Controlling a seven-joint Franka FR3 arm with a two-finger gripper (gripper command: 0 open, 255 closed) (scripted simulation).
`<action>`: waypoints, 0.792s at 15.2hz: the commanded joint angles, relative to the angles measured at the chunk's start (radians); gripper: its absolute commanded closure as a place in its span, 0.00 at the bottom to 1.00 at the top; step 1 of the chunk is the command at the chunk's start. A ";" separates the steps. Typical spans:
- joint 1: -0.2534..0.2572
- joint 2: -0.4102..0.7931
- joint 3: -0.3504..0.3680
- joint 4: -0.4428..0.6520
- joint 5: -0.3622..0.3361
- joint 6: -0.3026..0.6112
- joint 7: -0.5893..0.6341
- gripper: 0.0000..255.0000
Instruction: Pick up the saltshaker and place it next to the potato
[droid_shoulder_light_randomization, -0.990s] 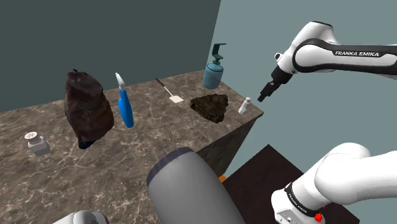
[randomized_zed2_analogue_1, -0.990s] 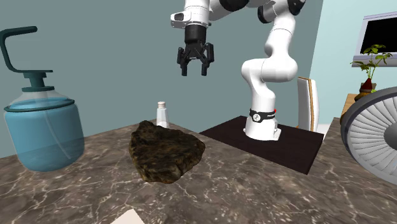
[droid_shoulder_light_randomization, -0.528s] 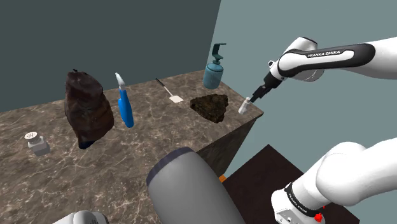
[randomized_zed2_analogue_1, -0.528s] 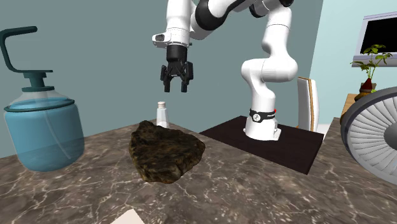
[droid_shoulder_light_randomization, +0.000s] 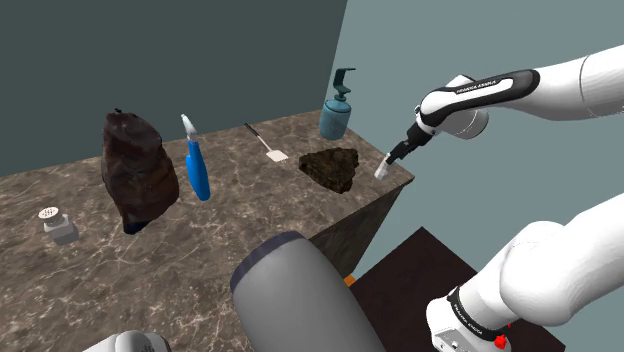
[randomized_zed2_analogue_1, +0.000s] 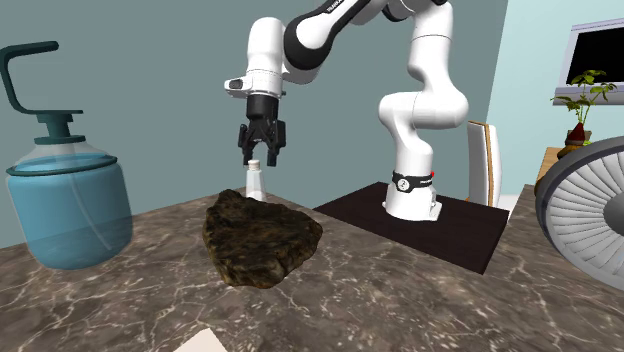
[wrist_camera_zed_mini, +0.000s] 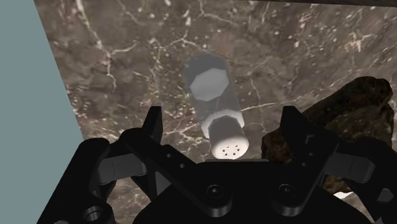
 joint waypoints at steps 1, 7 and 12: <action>0.013 0.031 -0.006 -0.006 0.034 0.033 -0.024 0.00; 0.027 0.068 -0.011 -0.009 0.076 0.064 -0.054 0.00; 0.027 0.067 -0.011 -0.009 0.076 0.064 -0.054 1.00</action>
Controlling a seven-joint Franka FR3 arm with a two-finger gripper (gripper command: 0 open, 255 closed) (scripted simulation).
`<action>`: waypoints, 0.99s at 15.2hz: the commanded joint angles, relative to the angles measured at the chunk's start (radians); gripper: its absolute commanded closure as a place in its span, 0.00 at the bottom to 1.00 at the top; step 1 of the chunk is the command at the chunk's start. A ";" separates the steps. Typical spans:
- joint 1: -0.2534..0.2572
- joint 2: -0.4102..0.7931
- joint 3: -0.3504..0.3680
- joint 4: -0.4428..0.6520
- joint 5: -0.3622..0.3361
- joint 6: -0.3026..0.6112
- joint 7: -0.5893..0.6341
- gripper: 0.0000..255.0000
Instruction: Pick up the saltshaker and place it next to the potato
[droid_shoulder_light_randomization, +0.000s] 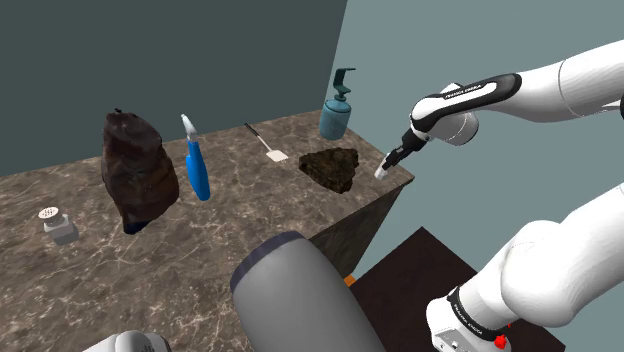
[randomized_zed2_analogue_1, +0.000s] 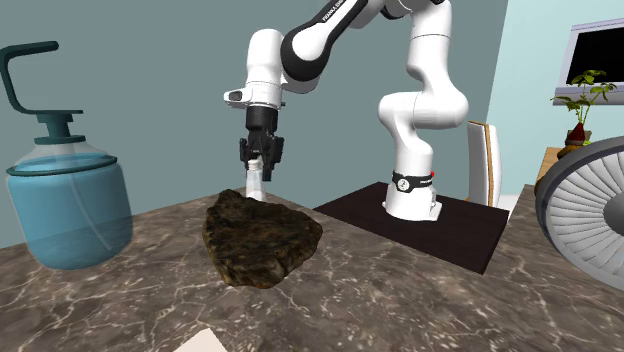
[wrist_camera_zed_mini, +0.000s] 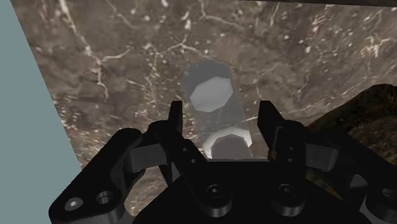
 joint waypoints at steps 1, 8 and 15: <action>0.000 0.000 0.000 0.000 0.000 0.000 0.000 1.00; 0.000 0.000 0.000 0.000 0.001 0.000 -0.001 1.00; -0.022 -0.068 0.017 0.026 -0.082 -0.076 0.073 1.00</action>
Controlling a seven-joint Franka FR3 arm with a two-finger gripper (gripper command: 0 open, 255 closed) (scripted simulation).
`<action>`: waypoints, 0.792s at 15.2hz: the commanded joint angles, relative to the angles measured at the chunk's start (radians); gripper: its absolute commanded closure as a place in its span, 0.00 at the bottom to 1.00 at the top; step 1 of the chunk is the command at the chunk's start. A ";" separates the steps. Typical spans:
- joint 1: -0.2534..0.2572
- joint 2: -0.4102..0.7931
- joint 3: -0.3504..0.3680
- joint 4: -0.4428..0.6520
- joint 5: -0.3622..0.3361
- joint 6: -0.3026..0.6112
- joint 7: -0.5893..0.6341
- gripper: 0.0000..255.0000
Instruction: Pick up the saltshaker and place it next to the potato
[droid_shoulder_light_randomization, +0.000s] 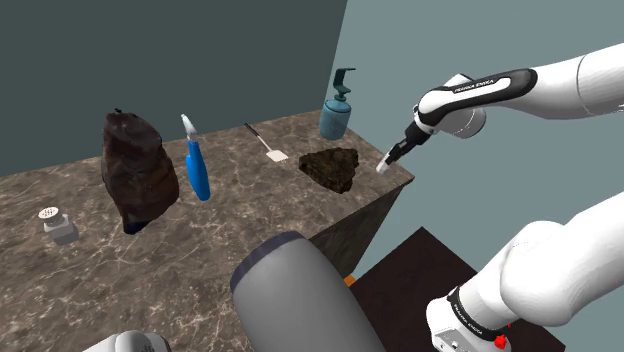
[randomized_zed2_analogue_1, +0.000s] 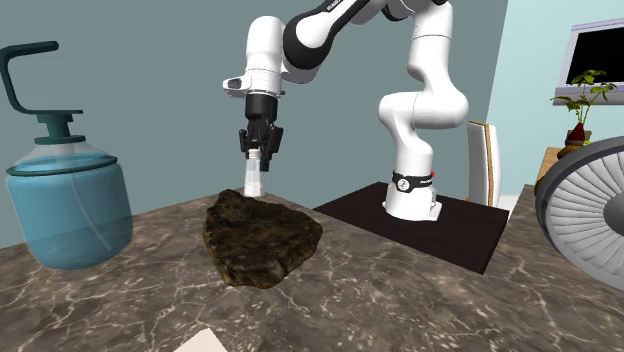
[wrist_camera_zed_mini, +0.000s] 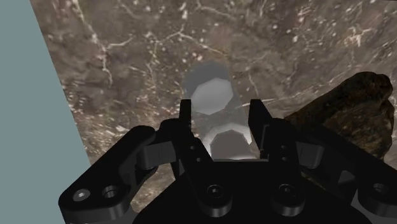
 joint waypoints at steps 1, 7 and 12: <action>-0.006 -0.019 0.006 0.011 -0.022 -0.026 0.021 1.00; -0.024 -0.073 0.026 0.048 -0.074 -0.107 0.072 1.00; -0.034 -0.110 0.040 0.085 -0.104 -0.175 0.105 1.00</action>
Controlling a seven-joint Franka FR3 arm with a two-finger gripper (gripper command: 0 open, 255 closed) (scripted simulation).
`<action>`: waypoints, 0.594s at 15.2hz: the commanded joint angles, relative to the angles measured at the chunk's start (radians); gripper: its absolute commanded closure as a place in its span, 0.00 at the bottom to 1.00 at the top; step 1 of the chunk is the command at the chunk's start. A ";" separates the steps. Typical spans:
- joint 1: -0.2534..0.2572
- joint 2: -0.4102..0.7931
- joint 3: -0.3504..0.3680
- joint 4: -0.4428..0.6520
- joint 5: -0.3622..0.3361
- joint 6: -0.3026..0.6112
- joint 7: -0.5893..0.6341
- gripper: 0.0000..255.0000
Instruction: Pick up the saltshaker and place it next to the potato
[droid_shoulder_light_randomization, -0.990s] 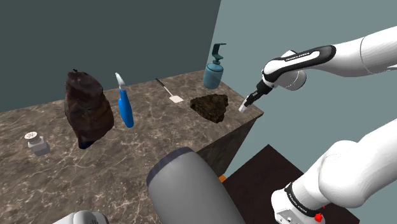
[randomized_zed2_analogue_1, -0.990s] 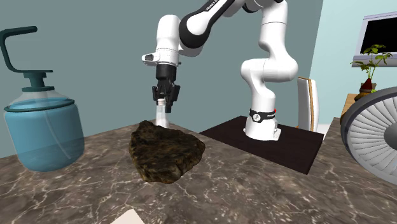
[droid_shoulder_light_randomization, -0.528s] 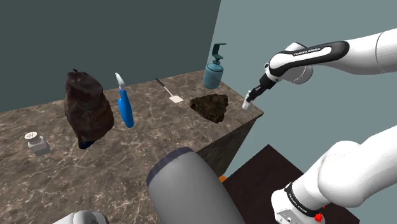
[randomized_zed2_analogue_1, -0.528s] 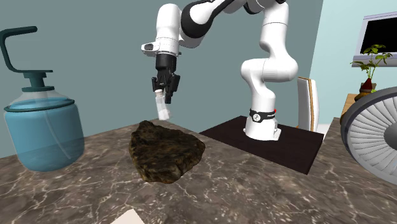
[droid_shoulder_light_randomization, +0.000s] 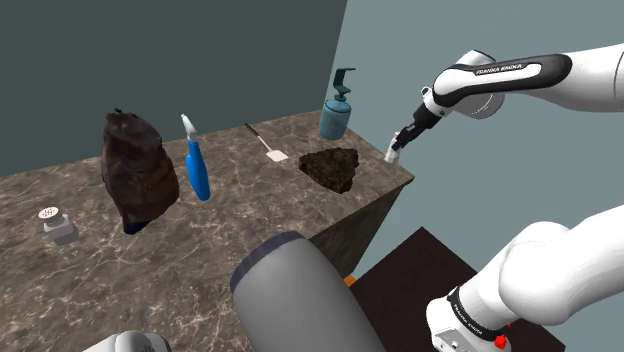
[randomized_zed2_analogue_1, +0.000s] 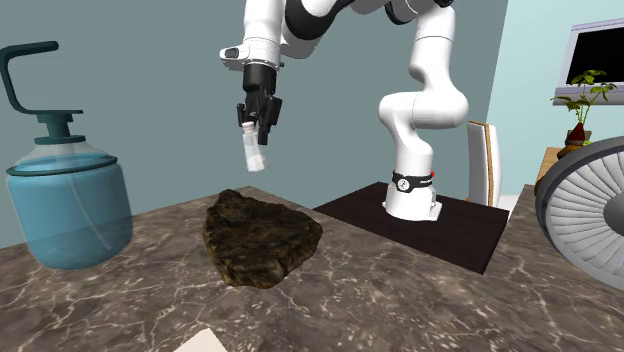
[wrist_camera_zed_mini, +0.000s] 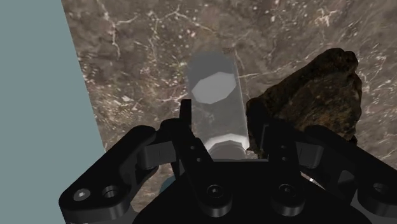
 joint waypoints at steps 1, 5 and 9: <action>-0.004 -0.015 0.007 0.016 -0.012 -0.029 0.014 1.00; -0.009 -0.038 0.017 0.051 -0.028 -0.083 0.035 1.00; -0.013 -0.057 0.027 0.089 -0.040 -0.137 0.053 1.00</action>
